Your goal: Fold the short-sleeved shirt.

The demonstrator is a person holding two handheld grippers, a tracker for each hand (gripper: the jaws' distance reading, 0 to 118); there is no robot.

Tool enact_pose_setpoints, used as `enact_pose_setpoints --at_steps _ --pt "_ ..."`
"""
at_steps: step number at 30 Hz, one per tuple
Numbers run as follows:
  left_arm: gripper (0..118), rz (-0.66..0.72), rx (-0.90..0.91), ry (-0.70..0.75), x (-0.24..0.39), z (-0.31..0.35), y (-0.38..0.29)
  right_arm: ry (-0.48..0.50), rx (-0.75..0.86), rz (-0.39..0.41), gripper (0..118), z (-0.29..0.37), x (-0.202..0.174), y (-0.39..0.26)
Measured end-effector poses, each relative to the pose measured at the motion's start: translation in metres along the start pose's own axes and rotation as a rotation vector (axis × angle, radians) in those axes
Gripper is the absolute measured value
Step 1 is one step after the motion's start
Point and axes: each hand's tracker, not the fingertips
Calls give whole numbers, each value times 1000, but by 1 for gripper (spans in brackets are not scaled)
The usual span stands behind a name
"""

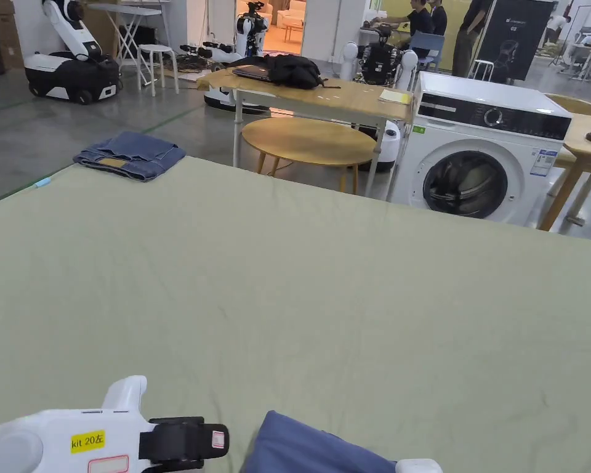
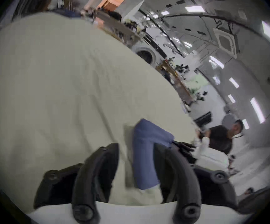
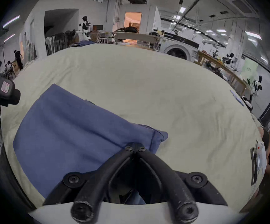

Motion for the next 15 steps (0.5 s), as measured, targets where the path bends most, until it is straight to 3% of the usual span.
enact_pose_setpoints --at_steps 1,5,10,15 --pt "68 23 -22 -23 -4 -5 4 1 -3 -1 0 0 0 0" --pt "68 31 -125 -88 -19 -28 13 7 -9 -10 0 0 3 0" --pt "68 186 -309 -229 -45 -74 11 15 -11 -20 0 0 4 0" --pt "68 221 -364 -361 -47 -109 2 15 -7 -29 0 -1 4 -2"
